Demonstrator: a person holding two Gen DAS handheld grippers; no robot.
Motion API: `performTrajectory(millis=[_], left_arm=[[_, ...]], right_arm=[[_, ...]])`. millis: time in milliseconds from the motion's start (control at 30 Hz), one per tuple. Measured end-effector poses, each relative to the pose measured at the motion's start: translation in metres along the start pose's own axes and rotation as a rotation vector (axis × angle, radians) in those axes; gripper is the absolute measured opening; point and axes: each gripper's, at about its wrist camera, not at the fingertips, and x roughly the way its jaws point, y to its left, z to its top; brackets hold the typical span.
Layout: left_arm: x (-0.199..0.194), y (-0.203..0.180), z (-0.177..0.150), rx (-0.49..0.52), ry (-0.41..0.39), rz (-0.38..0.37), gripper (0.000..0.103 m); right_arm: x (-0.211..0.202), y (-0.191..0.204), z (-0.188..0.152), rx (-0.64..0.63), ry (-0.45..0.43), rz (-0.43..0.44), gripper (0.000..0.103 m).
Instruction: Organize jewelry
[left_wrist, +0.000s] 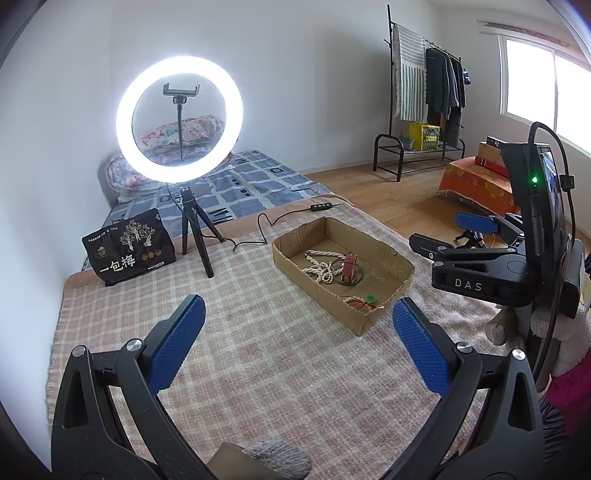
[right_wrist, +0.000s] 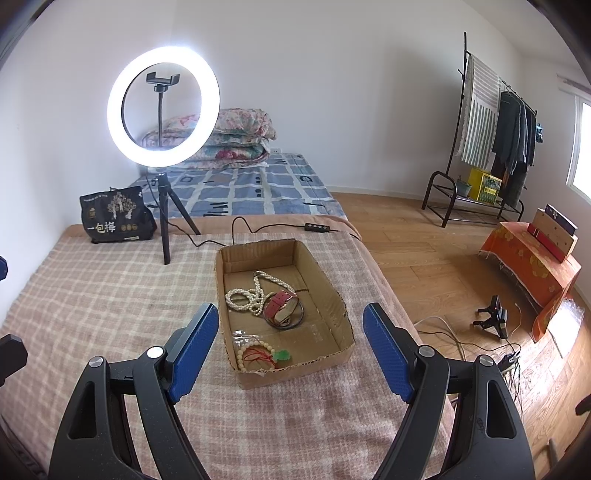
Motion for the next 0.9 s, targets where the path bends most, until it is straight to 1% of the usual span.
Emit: performTrajectory(millis=[167, 233, 367, 500, 733, 900], left_arm=[[0.0015, 0.0001, -0.0031, -0.009, 0.012, 0.001, 0.103], [0.0037, 0.0013, -0.0047, -0.017, 0.024, 0.010, 0.103], [0.0089, 0.0038, -0.0070, -0.041, 0.060, 0.004, 0.103], [0.0099, 0.0042, -0.0064, -0.047, 0.072, 0.012, 0.103], [0.0096, 0.0048, -0.0071, -0.051, 0.073, 0.008, 0.103], [0.0058, 0.0051, -0.0088, -0.050, 0.042, 0.047, 0.103]], right_arm=[[0.0011, 0.0013, -0.0035, -0.006, 0.006, 0.002, 0.080], [0.0014, 0.0021, -0.0047, -0.010, 0.010, 0.002, 0.080], [0.0022, 0.0039, -0.0049, -0.019, 0.012, 0.003, 0.080], [0.0026, 0.0054, -0.0046, -0.024, 0.014, 0.004, 0.080], [0.0027, 0.0066, -0.0046, -0.028, 0.015, 0.003, 0.080], [0.0022, 0.0067, -0.0058, -0.031, 0.018, 0.004, 0.080]])
